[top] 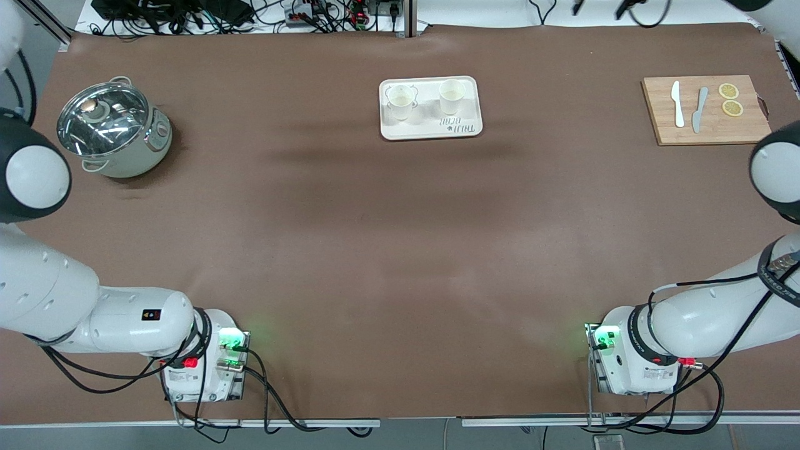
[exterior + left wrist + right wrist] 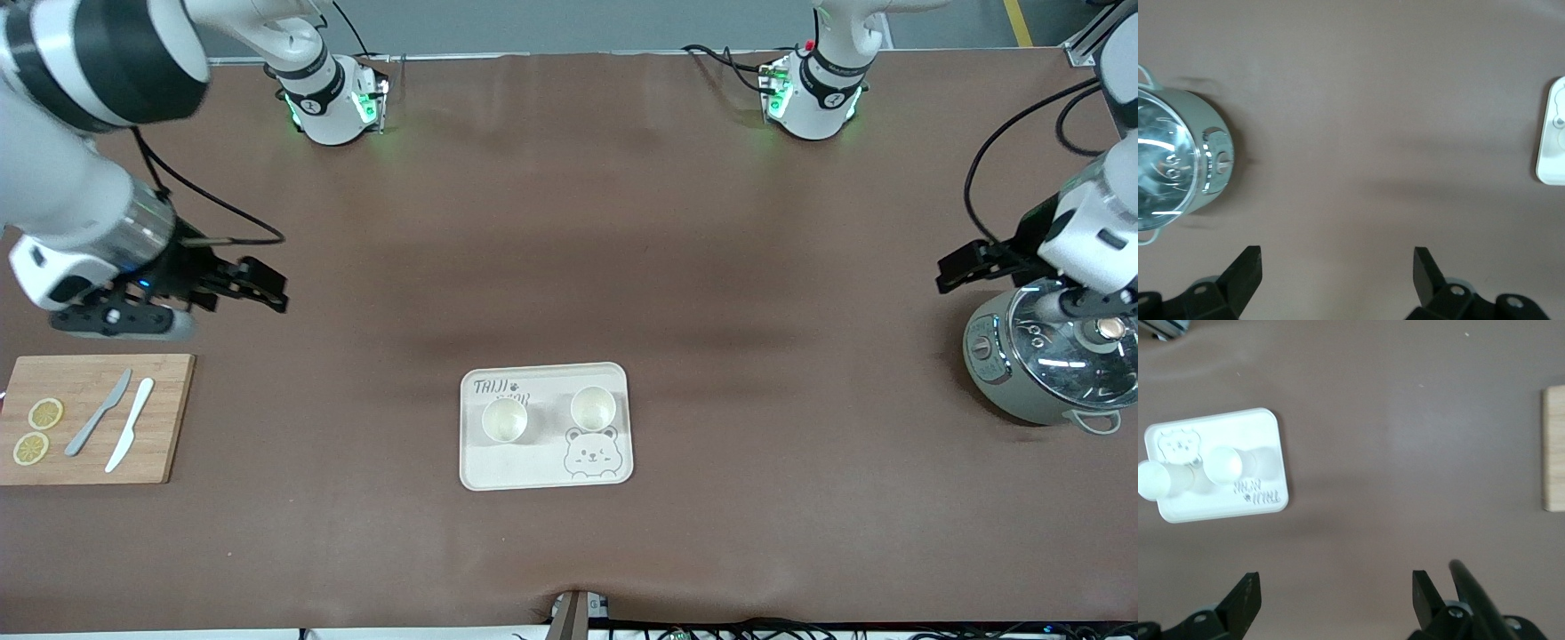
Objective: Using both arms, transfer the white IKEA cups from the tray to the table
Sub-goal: 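Lower the right gripper and the left gripper onto the two cups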
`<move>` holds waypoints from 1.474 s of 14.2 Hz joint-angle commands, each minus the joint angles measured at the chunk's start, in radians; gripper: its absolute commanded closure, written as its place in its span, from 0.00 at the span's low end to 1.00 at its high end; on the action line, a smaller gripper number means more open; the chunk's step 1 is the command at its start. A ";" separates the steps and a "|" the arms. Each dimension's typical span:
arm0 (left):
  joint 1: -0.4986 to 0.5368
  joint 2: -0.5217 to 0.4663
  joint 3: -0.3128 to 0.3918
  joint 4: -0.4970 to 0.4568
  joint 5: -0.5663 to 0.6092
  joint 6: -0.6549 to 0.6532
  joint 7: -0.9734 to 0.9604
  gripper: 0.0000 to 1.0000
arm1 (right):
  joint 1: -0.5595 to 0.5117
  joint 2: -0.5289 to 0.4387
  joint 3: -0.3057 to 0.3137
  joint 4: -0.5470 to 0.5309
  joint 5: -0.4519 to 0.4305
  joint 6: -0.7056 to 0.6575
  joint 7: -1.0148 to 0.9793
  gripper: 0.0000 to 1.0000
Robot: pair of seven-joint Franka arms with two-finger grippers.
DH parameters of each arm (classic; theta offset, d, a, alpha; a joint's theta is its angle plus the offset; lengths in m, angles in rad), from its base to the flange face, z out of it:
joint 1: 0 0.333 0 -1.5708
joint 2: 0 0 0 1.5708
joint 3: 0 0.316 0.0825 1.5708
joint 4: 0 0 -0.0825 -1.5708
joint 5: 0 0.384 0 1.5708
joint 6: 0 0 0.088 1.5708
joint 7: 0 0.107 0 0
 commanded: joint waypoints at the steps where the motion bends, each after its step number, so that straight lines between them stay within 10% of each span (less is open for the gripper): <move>1: -0.050 0.083 -0.007 0.050 0.021 0.046 -0.085 0.00 | 0.060 0.071 -0.009 0.044 0.004 0.058 0.079 0.00; 21: -0.393 0.505 0.009 0.262 0.056 0.409 -0.710 0.00 | 0.215 0.493 -0.010 0.052 -0.001 0.612 0.182 0.00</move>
